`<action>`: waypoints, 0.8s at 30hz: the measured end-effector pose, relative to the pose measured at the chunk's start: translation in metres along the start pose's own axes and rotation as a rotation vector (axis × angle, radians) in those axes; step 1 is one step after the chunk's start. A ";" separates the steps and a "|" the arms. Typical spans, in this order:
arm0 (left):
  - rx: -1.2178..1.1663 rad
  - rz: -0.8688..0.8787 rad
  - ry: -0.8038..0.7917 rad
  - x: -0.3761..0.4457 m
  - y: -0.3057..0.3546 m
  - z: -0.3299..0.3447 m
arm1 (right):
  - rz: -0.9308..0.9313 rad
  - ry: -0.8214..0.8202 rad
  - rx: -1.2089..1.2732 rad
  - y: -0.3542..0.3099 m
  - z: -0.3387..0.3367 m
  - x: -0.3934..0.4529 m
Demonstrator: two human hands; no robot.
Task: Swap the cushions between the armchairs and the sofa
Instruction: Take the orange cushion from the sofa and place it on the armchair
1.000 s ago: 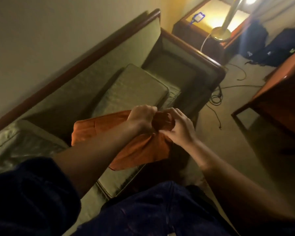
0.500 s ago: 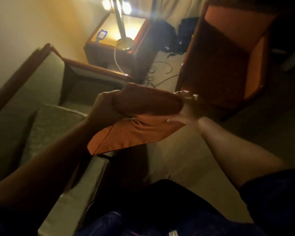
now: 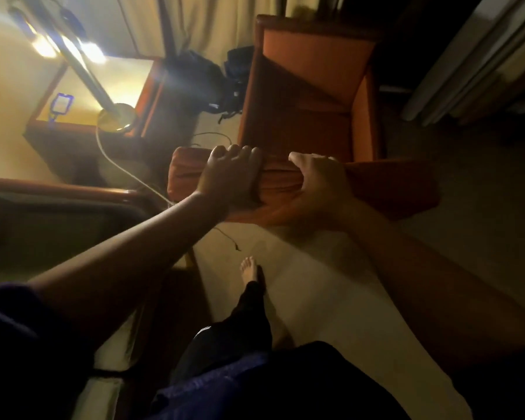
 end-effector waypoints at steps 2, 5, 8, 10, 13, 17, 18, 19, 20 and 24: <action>-0.149 0.039 0.090 0.046 -0.009 0.007 | -0.032 0.024 -0.107 0.035 -0.015 0.031; -0.486 -0.009 0.127 0.110 -0.023 0.018 | 0.060 0.145 -0.165 0.108 -0.036 0.072; -0.655 -0.095 0.018 0.164 -0.032 0.045 | 0.184 0.040 -0.162 0.168 -0.034 0.098; -0.647 -0.117 -0.052 0.203 -0.036 0.063 | 0.188 -0.080 -0.127 0.197 -0.023 0.128; -0.606 -0.121 -0.069 0.260 -0.048 0.081 | 0.161 -0.075 -0.104 0.231 -0.013 0.178; -0.587 -0.105 -0.015 0.341 -0.075 0.088 | 0.097 -0.002 -0.195 0.270 -0.031 0.259; -0.592 -0.093 -0.003 0.364 -0.078 0.091 | 0.078 0.010 -0.192 0.284 -0.039 0.282; -0.595 -0.079 0.003 0.388 -0.079 0.094 | 0.066 0.017 -0.186 0.300 -0.047 0.304; -0.597 -0.056 0.009 0.412 -0.080 0.097 | 0.060 0.022 -0.183 0.317 -0.052 0.326; -0.549 0.031 0.084 0.514 -0.100 0.130 | 0.086 0.046 -0.155 0.377 -0.044 0.410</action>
Point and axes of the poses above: each hand's wrist, its own x-axis towards the middle knuckle, its own z-axis out of the palm, y = z × x, the point moved 3 cm from there along x, towards the middle knuckle, and after that the axes turned 7 degrees about y, right-handed, at the moved point
